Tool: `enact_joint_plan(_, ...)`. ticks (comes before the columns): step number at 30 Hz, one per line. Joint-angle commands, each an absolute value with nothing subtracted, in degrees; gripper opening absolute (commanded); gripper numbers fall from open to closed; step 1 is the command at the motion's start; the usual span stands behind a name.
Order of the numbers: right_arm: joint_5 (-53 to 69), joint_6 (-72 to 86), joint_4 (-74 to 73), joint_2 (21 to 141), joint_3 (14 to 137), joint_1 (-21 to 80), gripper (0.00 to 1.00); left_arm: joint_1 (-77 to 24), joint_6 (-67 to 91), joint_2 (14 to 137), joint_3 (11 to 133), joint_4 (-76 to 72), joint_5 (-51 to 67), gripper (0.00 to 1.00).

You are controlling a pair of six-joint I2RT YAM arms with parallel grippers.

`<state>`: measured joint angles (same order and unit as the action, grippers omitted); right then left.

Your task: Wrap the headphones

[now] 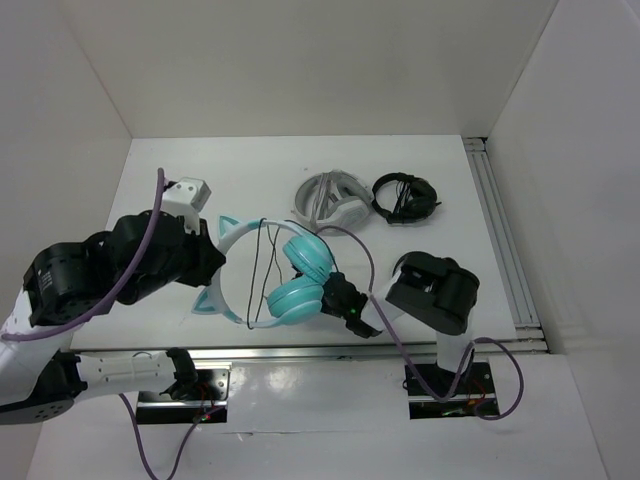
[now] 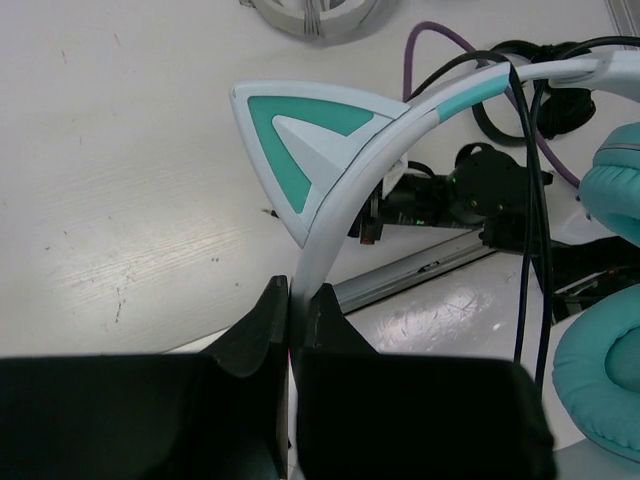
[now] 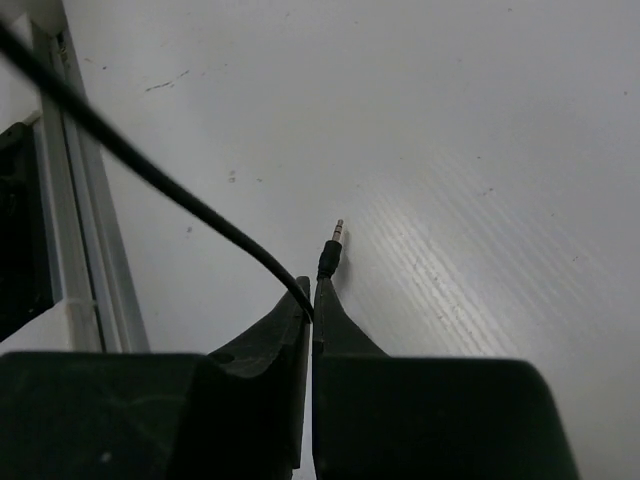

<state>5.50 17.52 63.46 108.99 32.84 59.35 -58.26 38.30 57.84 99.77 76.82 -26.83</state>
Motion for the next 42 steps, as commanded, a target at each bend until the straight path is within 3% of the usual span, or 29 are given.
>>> enact_joint_plan(1,1.76,16.79,70.05,103.72,30.06,61.00,0.00,-58.45,42.71,55.72,100.82,70.14,-30.14,0.00)
enact_joint_plan(6,-3.33,15.48,66.91,97.48,26.90,65.20,0.00,-58.45,47.71,55.20,100.20,70.14,-39.18,0.00)
enact_joint_plan(12,-23.18,12.48,51.03,86.94,26.36,79.96,0.00,-57.31,53.77,58.43,99.06,73.12,-51.48,0.00)
enact_joint_plan(19,-39.88,11.34,33.88,79.02,30.84,96.92,0.00,-47.74,56.07,67.93,98.10,74.98,-52.91,0.00)
enact_joint_plan(23,-52.70,10.72,22.00,76.03,36.28,104.49,0.00,-41.94,44.96,68.55,89.49,62.55,-49.76,0.00)
enact_joint_plan(32,-55.36,3.00,8.19,74.00,44.12,103.89,0.00,-46.84,47.90,76.28,76.91,64.42,-51.16,0.00)
enact_joint_plan(42,-64.77,-6.94,-4.39,70.23,48.69,102.04,0.01,-55.55,30.60,76.38,67.33,55.30,-38.51,0.00)
